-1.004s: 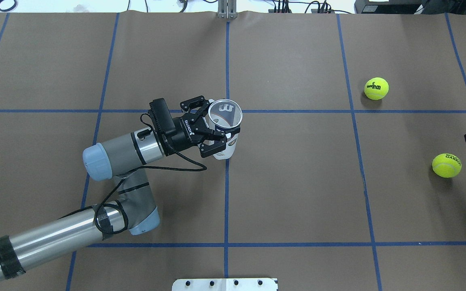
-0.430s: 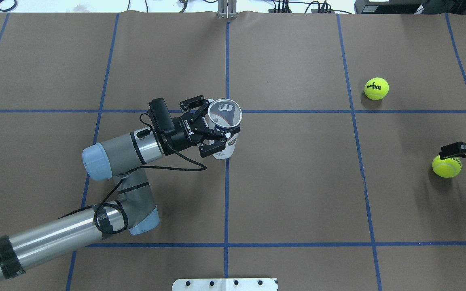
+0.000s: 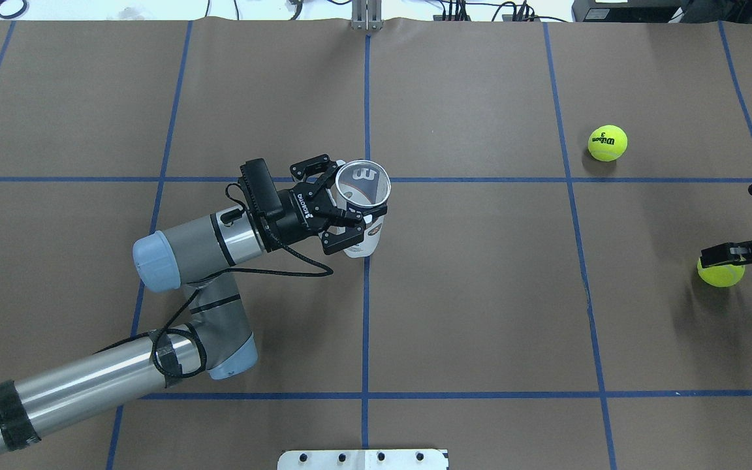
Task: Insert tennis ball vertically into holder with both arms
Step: 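Grasp the nearer yellow tennis ball with the right gripper and lift it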
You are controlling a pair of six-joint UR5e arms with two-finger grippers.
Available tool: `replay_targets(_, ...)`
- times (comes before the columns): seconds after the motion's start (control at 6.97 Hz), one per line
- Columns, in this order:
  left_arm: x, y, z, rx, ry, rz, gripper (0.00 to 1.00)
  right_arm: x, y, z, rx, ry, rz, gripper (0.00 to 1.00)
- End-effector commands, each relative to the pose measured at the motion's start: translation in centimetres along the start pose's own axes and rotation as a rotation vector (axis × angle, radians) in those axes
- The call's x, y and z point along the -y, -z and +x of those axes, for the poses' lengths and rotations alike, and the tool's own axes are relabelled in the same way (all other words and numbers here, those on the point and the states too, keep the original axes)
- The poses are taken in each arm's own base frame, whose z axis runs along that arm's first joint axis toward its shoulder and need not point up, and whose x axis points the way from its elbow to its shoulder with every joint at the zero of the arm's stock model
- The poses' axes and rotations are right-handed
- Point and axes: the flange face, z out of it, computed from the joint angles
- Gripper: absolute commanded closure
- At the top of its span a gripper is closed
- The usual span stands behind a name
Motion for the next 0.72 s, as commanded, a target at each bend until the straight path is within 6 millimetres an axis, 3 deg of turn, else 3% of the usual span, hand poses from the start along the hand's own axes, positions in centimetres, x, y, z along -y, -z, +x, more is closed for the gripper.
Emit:
replay_targets(0.0,-0.1,0.1,0.0,0.001,0.0,-0.001,0.29,-0.7,-1.2,-0.3,-0.026,0.02,-0.01,0.14)
replay_targets(0.29,-0.1,0.1,0.1,-0.002,0.0,0.001,0.29,-0.9,-1.4,-1.0,-0.025,0.033,-0.016,0.65)
replay_targets(0.43,-0.1,0.1,0.1,-0.002,0.001,0.001,0.29,-0.4,-0.6,-2.1,0.001,0.039,-0.01,0.85)
replay_targets(0.57,0.0,0.0,0.1,-0.003,0.003,0.005,0.29,0.3,1.0,-2.4,0.055,0.026,-0.018,0.91)
